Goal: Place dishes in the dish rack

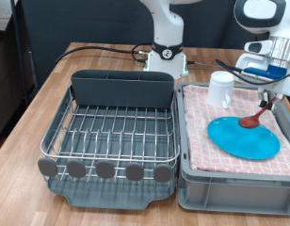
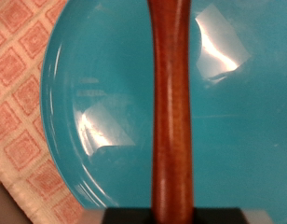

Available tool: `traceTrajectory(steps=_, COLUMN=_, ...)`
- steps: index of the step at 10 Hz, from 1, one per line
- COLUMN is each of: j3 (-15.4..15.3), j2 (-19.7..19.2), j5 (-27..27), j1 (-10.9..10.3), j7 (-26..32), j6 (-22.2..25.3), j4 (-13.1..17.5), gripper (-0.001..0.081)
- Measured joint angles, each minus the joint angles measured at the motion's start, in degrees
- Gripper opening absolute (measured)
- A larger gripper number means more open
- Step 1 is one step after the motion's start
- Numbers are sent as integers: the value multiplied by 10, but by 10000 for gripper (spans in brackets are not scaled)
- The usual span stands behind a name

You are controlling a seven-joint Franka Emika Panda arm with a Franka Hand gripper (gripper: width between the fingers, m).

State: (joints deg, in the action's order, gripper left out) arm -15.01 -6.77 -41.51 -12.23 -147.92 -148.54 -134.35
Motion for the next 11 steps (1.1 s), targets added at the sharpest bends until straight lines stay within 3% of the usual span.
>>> traceTrajectory(steps=4, j3=1, j2=90, j5=133, j1=1, j7=17, j6=58, j4=-48, gripper=91)
traceTrajectory(steps=6, j3=5, j2=138, j5=136, j1=1, j7=17, j6=56, j4=-83, gripper=91)
traceTrajectory(steps=8, j3=7, j2=136, j5=139, j1=1, j7=3, j6=64, j4=-83, gripper=91)
traceTrajectory(steps=11, j3=28, j2=180, j5=171, j1=5, j7=-16, j6=81, j4=-124, gripper=91)
